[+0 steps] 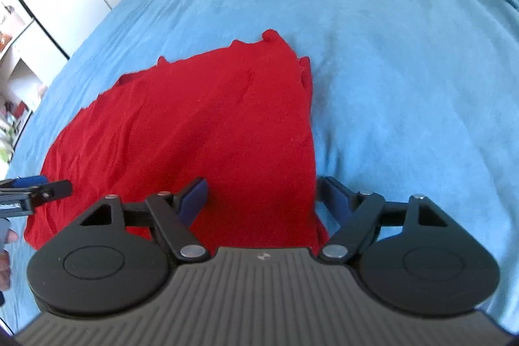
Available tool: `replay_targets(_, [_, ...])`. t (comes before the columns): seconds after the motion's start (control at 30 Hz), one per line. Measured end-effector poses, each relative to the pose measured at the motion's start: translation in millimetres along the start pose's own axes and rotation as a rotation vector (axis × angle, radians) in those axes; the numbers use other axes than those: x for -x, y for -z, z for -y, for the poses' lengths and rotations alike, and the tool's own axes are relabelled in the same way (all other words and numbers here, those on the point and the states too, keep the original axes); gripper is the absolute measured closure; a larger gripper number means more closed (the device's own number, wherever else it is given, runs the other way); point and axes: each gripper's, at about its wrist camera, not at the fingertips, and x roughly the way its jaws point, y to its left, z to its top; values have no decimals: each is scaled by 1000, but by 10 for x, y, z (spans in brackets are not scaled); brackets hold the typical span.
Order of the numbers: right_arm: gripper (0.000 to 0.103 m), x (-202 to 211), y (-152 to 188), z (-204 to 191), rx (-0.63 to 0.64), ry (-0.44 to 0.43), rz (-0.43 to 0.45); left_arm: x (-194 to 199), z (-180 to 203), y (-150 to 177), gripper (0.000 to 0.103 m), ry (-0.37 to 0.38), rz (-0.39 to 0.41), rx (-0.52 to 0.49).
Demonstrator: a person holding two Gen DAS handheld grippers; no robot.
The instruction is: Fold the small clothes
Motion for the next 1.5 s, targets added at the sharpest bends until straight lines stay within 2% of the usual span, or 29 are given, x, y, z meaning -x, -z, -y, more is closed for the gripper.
replay_targets(0.03, [22, -6, 6, -12, 6, 2, 7, -72, 28, -7, 0, -1, -8, 1])
replay_targets(0.1, [38, -39, -6, -30, 8, -8, 3, -162, 66, 19, 0, -13, -26, 9])
replay_targets(0.13, [41, -43, -11, -44, 8, -9, -1, -215, 77, 30, 0, -21, -36, 12])
replay_targets(0.2, [62, -41, -30, -77, 15, 0, -4, -255, 92, 53, 0, -32, -39, 15])
replay_targets(0.27, [72, -19, -77, -97, -4, -4, -16, -280, 96, 54, 0, -36, -49, 12])
replay_targets(0.37, [74, 119, -205, -256, -17, -11, -1, -297, 91, -1, 0, -33, -80, 0])
replay_targets(0.47, [75, 342, -413, -631, 3, -56, 29, -289, 5, -102, 0, -8, -114, 23])
replay_targets(0.57, [75, 465, -646, -1244, 54, -123, 42, -115, -216, -121, 0, -39, -103, 35])
replay_targets(0.63, [75, 433, -740, -1795, 122, -167, 37, 55, -467, -75, 0, -73, -92, 41])
replay_targets(0.7, [75, 289, -731, -2337, 187, -201, 12, 217, -767, 37, 0, -102, -85, 62])
replay_targets(0.77, [75, 23, -591, -2898, 282, -199, -20, 336, -1107, 216, 0, -130, -88, 89])
replay_targets(0.83, [75, -385, -352, -3369, 358, -194, -84, 400, -1371, 401, 1, -164, -93, 97])
replay_targets(0.9, [75, -782, -74, -3638, 411, -152, -142, 419, -1586, 586, 1, -177, -108, 99])
replay_targets(0.97, [73, -1049, 129, -3724, 413, -128, -162, 434, -1721, 705, 1, -170, -111, 108])
replay_targets(1.03, [65, -1091, 185, -3743, 397, -127, -133, 458, -1803, 764, 1, -151, -103, 123])
replay_targets(1.07, [56, -1061, 184, -3757, 398, -132, -120, 473, -1824, 770, 1, -140, -97, 130])
replay_targets(1.13, [39, -925, 146, -3783, 411, -176, -87, 511, -1832, 732, 1, -127, -88, 137])
replay_targets(1.23, [32, -489, -27, -3708, 431, -224, 4, 639, -1759, 566, 1, -95, -52, 138])
replay_targets(1.27, [22, -368, -95, -3663, 429, -227, 37, 695, -1721, 496, 1, -81, -35, 133])
replay_targets(1.3, [14, -186, -177, -3590, 421, -216, 78, 754, -1669, 410, 1, -61, -14, 122])
replay_targets(1.33, [11, -39, -252, -3490, 411, -190, 110, 793, -1624, 334, 1, -42, -1, 112])
replay_targets(1.43, [10, 233, -391, -3119, 389, -80, 155, 899, -1443, 43, 1, 9, 53, 92])
replay_targets(1.5, [10, 242, -381, -2897, 361, -25, 133, 892, -1292, -146, 1, 51, 76, 83])
